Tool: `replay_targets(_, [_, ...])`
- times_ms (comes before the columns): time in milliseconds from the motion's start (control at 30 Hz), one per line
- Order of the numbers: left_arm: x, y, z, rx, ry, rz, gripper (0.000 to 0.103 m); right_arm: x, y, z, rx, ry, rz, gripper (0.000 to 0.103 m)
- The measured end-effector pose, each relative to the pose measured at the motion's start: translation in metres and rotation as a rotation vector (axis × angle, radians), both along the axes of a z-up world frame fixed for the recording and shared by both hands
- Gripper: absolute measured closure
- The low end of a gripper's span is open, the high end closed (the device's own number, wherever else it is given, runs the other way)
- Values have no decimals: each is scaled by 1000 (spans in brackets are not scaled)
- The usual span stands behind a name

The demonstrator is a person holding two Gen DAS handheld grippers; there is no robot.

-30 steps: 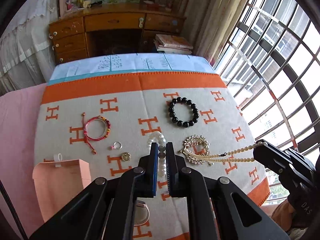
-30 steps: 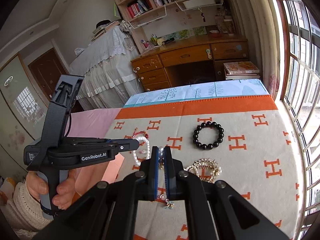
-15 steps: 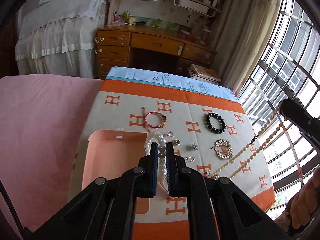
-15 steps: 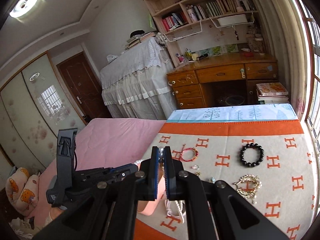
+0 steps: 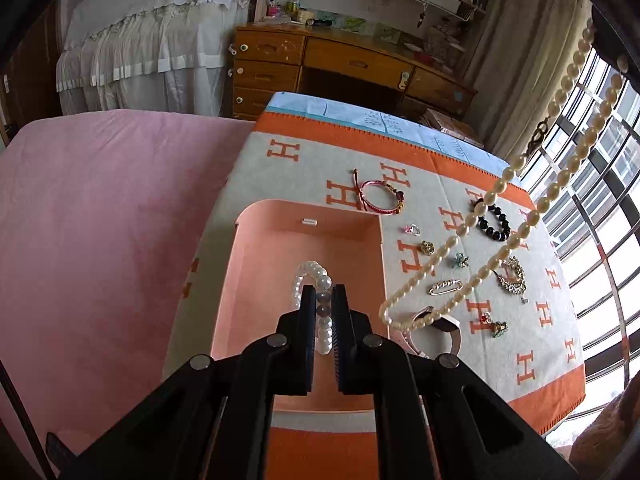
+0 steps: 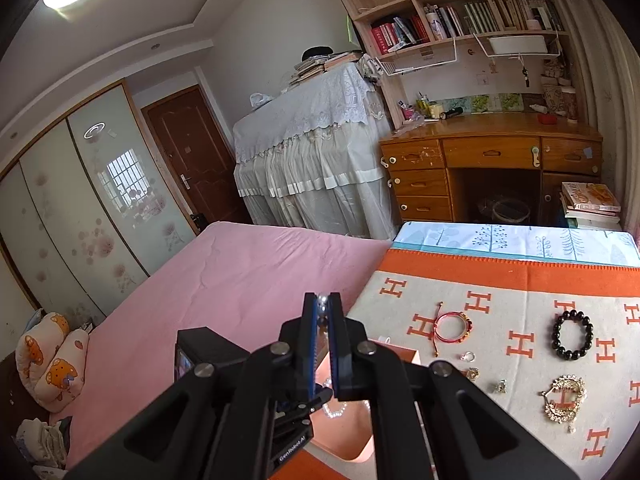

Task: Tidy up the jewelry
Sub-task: 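Carry both pearl pieces into the pink box and open both tools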

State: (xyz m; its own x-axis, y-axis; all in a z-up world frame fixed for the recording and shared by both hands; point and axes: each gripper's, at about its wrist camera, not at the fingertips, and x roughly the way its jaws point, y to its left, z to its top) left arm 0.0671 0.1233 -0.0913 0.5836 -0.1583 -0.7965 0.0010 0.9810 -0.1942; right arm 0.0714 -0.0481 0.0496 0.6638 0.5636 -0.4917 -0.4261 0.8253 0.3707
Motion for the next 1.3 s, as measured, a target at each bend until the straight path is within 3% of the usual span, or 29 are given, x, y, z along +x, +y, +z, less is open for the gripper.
replay_targets(233, [6,10,-31,-65,47,-11,98,12,25,-18,-11,36,15,98])
replay_targets(433, [5,21,-36,-98,43,-19,94,21,37,-28,-16,52,13,98])
replay_targets(500, [-1,26,-33,-122,21,-24,84,23,41,-31,-13,61,15,98])
replay_targets(567, [-9,32,-28,-134,-8,-25,50,25,43,-35,-14,67,14,98])
replay_targets(633, [-17,37,-23,-133,-48,-9,36,26,46,-39,-20,70,13,98])
replay_targets(800, [-28,54,-11,-153,-112,16,35,29,52,-51,-28,96,25,98])
replay_targets(900, [-30,66,-9,-152,-126,77,28,29,55,-59,-32,125,48,98])
replay_targets(1067, [-32,80,-11,-116,-132,176,25,18,64,-69,-71,134,103,98])
replay_targets(1300, [-29,83,-16,-103,-108,216,25,12,72,-84,-130,167,135,97])
